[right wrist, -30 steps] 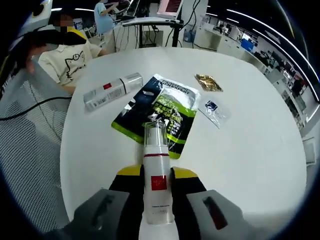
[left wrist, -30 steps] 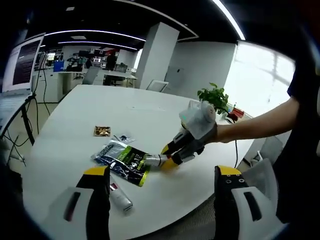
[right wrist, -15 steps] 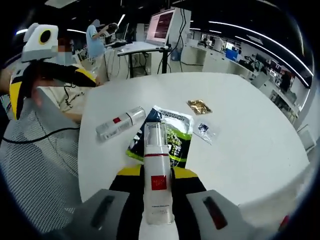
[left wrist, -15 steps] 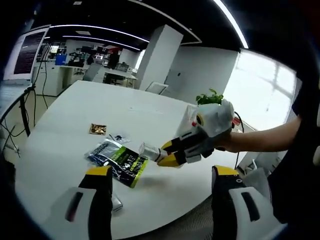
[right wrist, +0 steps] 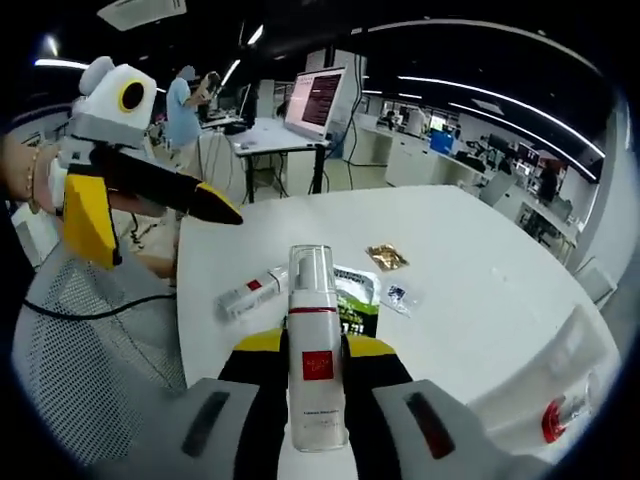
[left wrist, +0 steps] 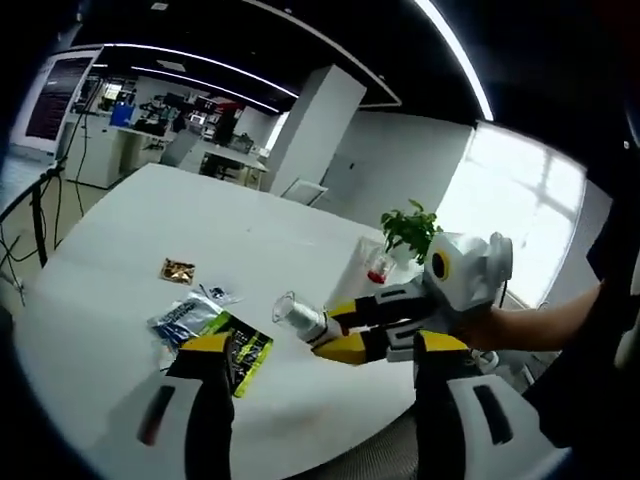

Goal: Arrange the skincare products in the storage area until every visible bottle or jar stands upright without overlapping.

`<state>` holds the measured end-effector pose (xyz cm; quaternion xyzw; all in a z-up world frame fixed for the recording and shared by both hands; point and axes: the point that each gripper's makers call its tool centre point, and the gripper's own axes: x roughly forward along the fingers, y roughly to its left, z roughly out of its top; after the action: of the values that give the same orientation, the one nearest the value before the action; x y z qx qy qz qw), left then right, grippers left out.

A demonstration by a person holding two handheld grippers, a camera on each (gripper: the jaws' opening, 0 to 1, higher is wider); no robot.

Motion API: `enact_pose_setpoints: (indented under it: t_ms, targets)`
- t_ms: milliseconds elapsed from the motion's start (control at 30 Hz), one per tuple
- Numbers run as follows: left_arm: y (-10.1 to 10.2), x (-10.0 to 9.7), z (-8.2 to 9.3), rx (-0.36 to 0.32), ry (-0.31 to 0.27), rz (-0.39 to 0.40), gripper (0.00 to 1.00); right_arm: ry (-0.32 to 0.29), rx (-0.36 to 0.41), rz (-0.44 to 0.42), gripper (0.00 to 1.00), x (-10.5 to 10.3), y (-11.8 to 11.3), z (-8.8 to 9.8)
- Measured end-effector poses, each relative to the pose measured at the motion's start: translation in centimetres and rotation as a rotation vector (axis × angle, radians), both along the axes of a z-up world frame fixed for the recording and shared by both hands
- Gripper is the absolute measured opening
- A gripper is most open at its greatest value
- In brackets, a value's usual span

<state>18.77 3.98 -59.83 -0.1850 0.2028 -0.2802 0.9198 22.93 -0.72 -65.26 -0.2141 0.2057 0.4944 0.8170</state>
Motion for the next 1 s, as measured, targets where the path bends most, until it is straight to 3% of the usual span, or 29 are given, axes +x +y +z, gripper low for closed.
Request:
enact_pose_setpoints:
  t_ms: [300, 500, 1000]
  targets:
    - [-1.3, 0.1, 0.4, -0.067, 0.022, -0.014, 0.63, -0.014, 0.08, -0.069, 0.2, -1.6, -0.8, 1.5]
    - [-2.3, 0.4, 0.6, -0.111, 0.035, -0.013, 0.59, -0.034, 0.137, -0.106, 0.2, -3.8, -1.2, 3.9]
    - [-6.3, 0.0, 2.0, -0.213, 0.044, -0.076, 0.41, -0.088, 0.167, -0.16, 0.2, -5.2, -2.3, 5.5]
